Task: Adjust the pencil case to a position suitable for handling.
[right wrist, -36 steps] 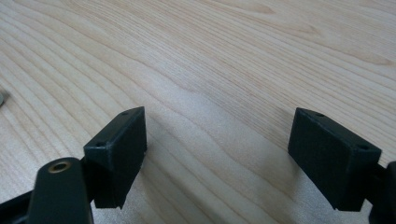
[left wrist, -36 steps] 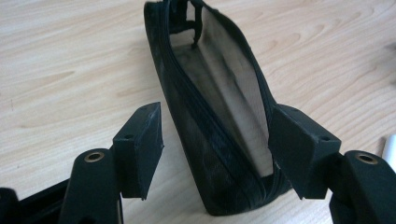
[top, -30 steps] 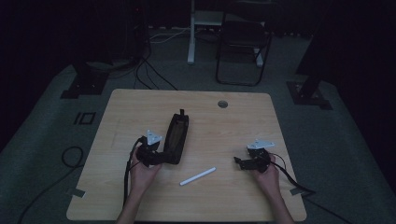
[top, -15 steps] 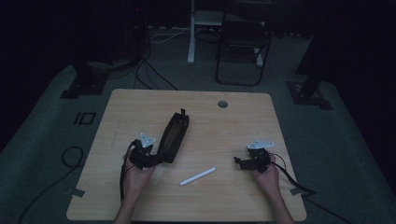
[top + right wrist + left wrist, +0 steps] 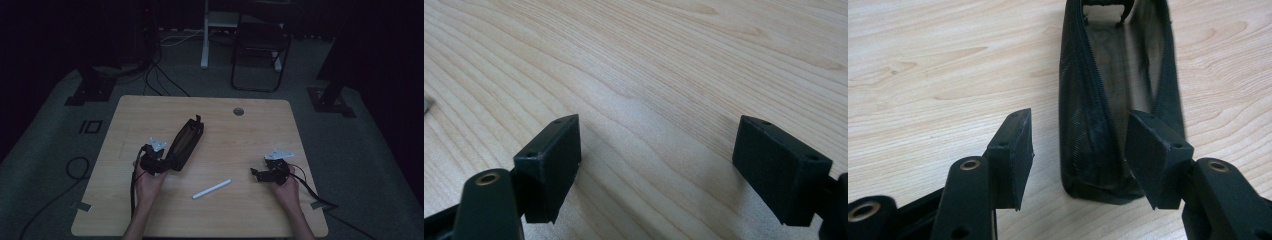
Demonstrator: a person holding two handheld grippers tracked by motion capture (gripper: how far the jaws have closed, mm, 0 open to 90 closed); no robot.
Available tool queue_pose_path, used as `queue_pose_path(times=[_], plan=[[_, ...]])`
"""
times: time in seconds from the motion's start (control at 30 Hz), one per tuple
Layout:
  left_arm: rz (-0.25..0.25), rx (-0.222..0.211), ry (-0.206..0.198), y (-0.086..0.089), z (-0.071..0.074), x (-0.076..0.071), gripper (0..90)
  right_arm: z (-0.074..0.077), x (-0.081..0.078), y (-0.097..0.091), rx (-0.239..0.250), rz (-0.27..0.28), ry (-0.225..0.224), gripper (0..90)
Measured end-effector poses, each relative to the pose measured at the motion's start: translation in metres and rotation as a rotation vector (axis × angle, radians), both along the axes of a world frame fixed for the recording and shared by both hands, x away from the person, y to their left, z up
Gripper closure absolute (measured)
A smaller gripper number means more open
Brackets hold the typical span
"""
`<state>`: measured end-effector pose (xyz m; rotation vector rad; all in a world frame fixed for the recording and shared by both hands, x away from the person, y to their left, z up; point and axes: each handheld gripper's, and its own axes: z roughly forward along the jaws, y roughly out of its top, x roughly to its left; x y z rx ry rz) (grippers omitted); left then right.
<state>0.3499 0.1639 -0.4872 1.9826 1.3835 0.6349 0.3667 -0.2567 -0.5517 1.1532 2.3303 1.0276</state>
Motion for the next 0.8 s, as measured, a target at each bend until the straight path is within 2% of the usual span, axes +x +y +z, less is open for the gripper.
queue_pose_path(times=[0.07, 0.13, 0.23, 0.33, 0.4, 0.57, 0.77, 0.8], plan=[[0.019, -0.015, 0.011, 0.005, -0.004, -0.001, 45.5, 0.0, 0.0, 0.0, 0.0, 0.001, 0.0, 19.1], [0.03, -0.004, 0.021, 0.01, -0.005, -0.002, 45.8, 0.0, 0.0, 0.0, 0.0, 0.001, 0.0, 19.2], [0.051, -0.015, 0.027, 0.018, -0.006, -0.003, 46.2, 0.0, 0.0, 0.0, 0.0, 0.001, -0.001, 19.1], [0.079, -0.016, 0.042, 0.024, -0.007, -0.002, 48.5, 0.0, 0.0, 0.0, 0.0, 0.0, 0.0, 19.2], [0.088, -0.02, 0.049, 0.028, -0.006, 0.0, 53.5, 0.0, 0.0, 0.0, 0.0, 0.001, 0.0, 19.2], [0.049, -0.029, 0.044, 0.028, -0.006, 0.009, 63.9, 0.0, 0.0, 0.0, 0.0, 0.001, -0.001, 19.2], [-0.044, -0.016, 0.032, 0.019, -0.005, 0.018, 67.8, 0.0, 0.0, 0.0, 0.0, 0.001, -0.001, 19.2], [-0.044, -0.016, 0.032, 0.019, -0.005, 0.018, 67.9, 0.0, 0.0, 0.0, 0.0, 0.001, -0.001, 19.2]])
